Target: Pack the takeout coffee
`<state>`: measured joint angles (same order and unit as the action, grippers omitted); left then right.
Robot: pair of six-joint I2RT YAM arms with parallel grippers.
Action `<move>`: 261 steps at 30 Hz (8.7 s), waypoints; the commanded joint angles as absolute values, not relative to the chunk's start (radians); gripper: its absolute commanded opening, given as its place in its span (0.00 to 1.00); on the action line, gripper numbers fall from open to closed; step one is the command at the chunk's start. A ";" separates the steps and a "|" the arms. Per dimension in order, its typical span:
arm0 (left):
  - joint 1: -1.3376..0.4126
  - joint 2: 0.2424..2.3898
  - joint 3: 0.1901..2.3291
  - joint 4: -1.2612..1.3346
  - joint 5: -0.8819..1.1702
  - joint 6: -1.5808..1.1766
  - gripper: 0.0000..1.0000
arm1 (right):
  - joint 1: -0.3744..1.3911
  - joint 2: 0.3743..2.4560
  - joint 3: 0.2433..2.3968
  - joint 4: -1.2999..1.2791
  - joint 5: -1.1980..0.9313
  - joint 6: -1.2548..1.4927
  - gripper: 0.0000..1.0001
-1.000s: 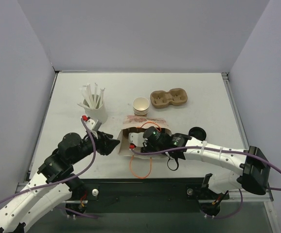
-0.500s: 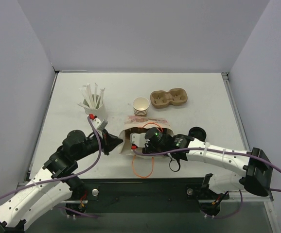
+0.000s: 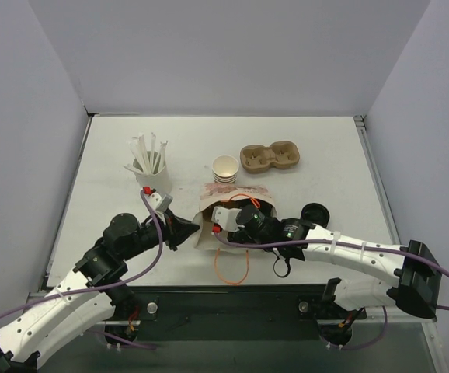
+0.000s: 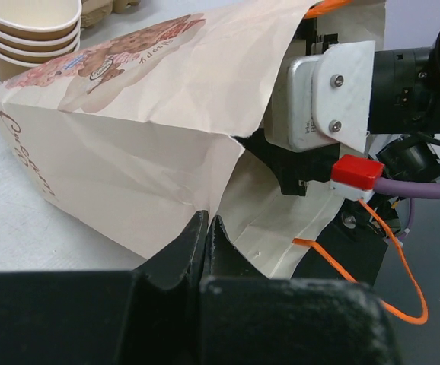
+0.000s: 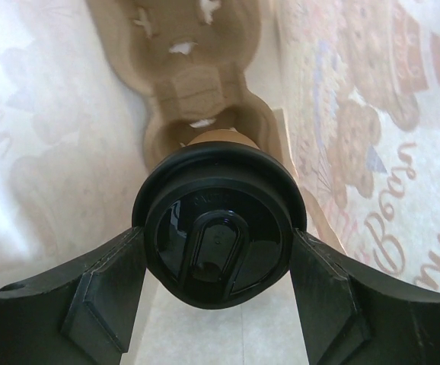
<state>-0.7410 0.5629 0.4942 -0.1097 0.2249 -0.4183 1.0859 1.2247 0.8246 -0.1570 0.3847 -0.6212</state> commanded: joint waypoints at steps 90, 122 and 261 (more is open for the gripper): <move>-0.747 0.574 0.517 -0.146 0.133 -0.468 0.00 | 1.009 1.333 0.810 0.089 0.328 -0.443 0.34; -0.746 0.592 0.543 -0.170 0.113 -0.486 0.00 | 0.983 1.436 0.781 0.178 0.402 -0.403 0.55; -0.344 1.423 1.556 -0.740 -0.499 -0.399 0.52 | 0.939 0.795 1.309 -0.692 0.370 0.336 1.00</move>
<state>-0.4091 1.3903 1.5192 -0.8177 -0.5583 -0.3660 0.9421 0.8249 1.3533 -0.6525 0.3275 0.2810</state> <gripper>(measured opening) 0.513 0.999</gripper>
